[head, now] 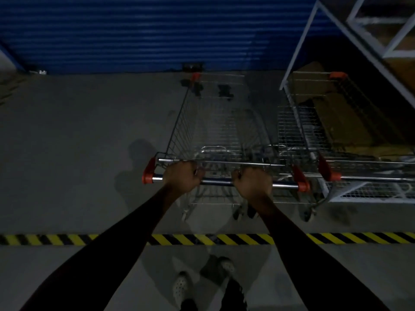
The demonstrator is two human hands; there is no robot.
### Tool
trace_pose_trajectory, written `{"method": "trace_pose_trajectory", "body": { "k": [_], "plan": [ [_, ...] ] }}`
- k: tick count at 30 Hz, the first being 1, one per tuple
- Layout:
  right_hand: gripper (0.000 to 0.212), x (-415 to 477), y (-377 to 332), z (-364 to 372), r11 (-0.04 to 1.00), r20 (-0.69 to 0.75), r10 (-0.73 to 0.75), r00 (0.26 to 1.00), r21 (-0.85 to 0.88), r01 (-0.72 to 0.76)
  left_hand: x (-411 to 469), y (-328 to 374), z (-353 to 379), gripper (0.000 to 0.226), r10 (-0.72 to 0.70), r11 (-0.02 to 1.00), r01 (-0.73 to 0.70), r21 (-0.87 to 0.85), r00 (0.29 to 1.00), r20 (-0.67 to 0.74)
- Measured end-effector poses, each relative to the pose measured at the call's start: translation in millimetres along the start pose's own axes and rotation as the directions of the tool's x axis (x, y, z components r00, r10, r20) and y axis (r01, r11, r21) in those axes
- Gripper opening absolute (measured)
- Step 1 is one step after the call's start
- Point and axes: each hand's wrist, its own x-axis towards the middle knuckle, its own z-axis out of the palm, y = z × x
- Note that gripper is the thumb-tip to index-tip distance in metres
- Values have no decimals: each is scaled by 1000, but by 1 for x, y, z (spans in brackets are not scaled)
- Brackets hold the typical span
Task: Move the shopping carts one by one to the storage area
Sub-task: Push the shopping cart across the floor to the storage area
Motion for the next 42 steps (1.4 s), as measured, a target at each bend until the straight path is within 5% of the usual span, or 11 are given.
{"method": "trace_pose_trajectory", "body": {
  "k": [9,16,22,25,28,35,42],
  "plan": [
    [40,28,38,-7,997,-21,-58,998,56,59,21,40,15,39,-134,991,134,-16,991,-4],
    [38,44,59,-4,994,-32,-30,999,109,34,23,59,18,44,-104,994,103,-34,994,-33],
    [45,58,50,0,991,131,16,991,133,-34,23,53,16,30,-112,994,111,6,992,52],
    [41,62,32,-1,956,203,-15,979,290,-46,20,48,11,29,-117,977,120,-177,993,30],
    [29,55,2,-3,926,185,-151,971,371,73,6,35,4,36,-157,940,95,-326,973,-170],
    [10,25,-91,-20,663,101,-490,866,688,295,-62,-26,-40,38,-448,862,237,-448,770,-454],
    [23,-58,-206,-28,439,119,-762,636,817,374,-192,-94,-90,44,-737,675,429,-600,431,-521]
  ]
}}
